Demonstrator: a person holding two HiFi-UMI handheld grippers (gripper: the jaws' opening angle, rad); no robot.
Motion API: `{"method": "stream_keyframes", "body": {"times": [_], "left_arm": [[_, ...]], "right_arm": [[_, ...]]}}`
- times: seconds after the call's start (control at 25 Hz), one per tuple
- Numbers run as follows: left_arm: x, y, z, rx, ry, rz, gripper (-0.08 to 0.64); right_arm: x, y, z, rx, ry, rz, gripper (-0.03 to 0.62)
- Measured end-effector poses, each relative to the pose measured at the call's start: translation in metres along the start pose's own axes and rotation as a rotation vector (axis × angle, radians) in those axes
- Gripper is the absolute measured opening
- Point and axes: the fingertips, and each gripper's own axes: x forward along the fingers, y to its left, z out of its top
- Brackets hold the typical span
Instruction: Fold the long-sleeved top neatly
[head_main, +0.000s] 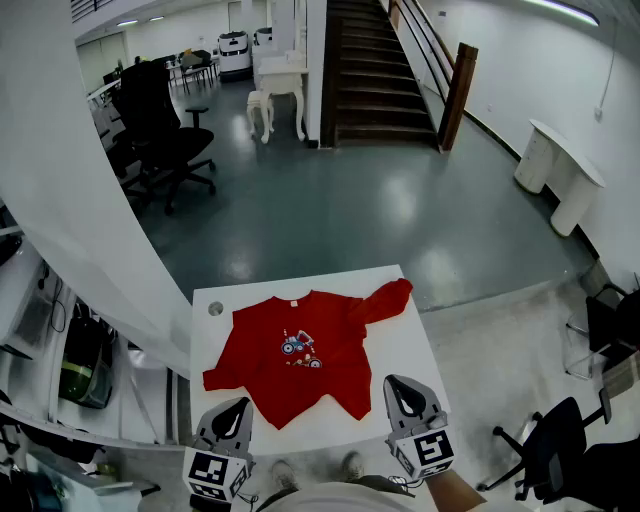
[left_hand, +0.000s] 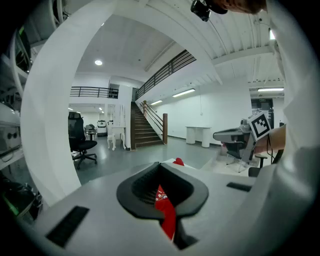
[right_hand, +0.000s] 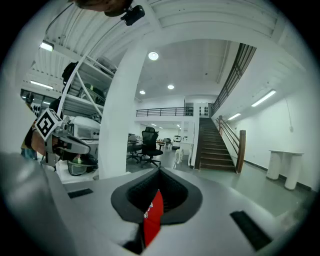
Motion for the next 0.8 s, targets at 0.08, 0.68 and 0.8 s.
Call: {"method": "stream_keyframes", "body": {"times": [0.08, 0.68, 0.8], "left_arm": [[0.0, 0.001, 0.0, -0.001, 0.0, 0.003, 0.009], [-0.004, 0.002, 0.004, -0.019, -0.03, 0.011, 0.012], [-0.006, 0.004, 0.006, -0.033, -0.048, 0.013, 0.122]], "right_arm": [[0.001, 0.0, 0.0, 0.0, -0.002, 0.002, 0.012], [-0.006, -0.011, 0.007, 0.021, -0.041, -0.027, 0.012], [-0.008, -0.014, 0.008, 0.041, -0.052, -0.013, 0.14]]}}
